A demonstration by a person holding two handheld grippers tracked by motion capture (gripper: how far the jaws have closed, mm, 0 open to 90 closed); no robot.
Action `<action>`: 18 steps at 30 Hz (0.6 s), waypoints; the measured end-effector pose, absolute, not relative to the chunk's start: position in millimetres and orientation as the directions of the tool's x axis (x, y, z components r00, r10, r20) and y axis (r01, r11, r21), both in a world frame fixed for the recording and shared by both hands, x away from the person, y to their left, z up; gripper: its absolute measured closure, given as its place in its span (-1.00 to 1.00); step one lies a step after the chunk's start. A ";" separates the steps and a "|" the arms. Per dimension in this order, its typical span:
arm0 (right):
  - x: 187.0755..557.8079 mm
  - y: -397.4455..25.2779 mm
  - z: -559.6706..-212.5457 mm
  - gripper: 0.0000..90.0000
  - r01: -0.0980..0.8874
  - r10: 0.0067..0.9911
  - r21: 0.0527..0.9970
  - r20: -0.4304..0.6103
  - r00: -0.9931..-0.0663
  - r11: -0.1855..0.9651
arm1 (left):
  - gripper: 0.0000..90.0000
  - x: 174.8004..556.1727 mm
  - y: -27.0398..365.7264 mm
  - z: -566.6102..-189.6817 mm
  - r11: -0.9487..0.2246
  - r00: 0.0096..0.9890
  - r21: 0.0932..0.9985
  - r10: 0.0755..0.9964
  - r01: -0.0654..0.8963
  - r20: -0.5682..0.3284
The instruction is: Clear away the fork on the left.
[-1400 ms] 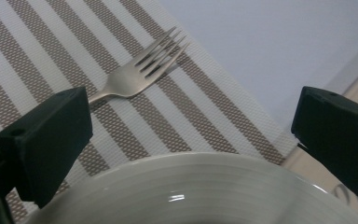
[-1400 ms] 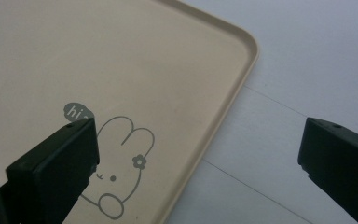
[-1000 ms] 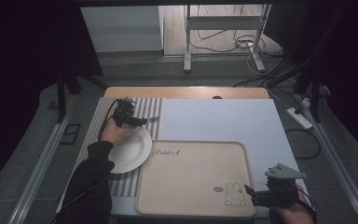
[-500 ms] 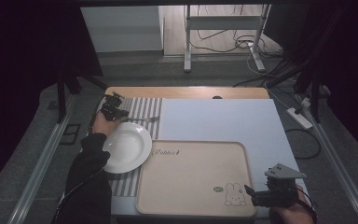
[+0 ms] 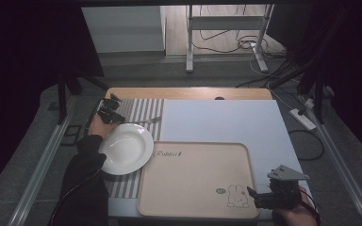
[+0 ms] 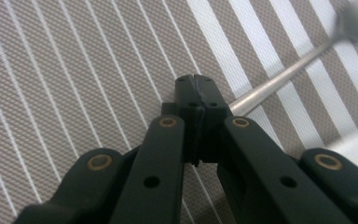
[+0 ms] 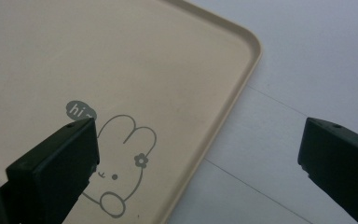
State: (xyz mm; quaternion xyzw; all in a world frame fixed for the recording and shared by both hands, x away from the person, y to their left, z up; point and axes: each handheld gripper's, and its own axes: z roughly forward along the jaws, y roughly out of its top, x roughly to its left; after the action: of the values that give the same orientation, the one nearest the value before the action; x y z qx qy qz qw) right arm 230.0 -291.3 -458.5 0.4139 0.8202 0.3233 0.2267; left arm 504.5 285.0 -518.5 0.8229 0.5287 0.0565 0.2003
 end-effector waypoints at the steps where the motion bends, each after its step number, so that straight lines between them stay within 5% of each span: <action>1: 230.0 -291.0 -458.6 -1.00 0.532 0.825 0.716 -0.107 -0.555 0.452 | 0.98 502.4 285.6 -517.8 -0.378 0.453 0.375 0.882 0.846 -0.132; 10: 230.2 -290.6 -458.8 -1.00 0.533 0.824 0.714 -0.107 -0.557 0.453 | 0.97 500.8 289.6 -516.7 -0.374 0.460 0.393 0.875 0.840 -0.150; 14: 230.4 -290.7 -458.8 -1.00 0.534 0.824 0.714 -0.106 -0.557 0.453 | 0.43 502.6 290.4 -510.6 -0.341 0.450 0.449 0.878 0.826 -0.162; 15: 230.4 -290.7 -458.9 -1.00 0.534 0.823 0.714 -0.106 -0.557 0.454 | 0.43 503.4 289.1 -509.4 -0.343 0.454 0.455 0.877 0.822 -0.159; 18: 230.3 -290.7 -458.8 -1.00 0.533 0.823 0.714 -0.106 -0.558 0.454 | -0.15 505.5 282.8 -507.8 -0.365 0.485 0.479 0.861 0.798 -0.152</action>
State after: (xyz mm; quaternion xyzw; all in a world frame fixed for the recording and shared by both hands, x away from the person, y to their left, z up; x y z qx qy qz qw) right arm 230.3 -290.7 -458.8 0.4123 0.8220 0.3213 0.2259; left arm 505.5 282.8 -507.8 0.8238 0.5034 0.0621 0.2530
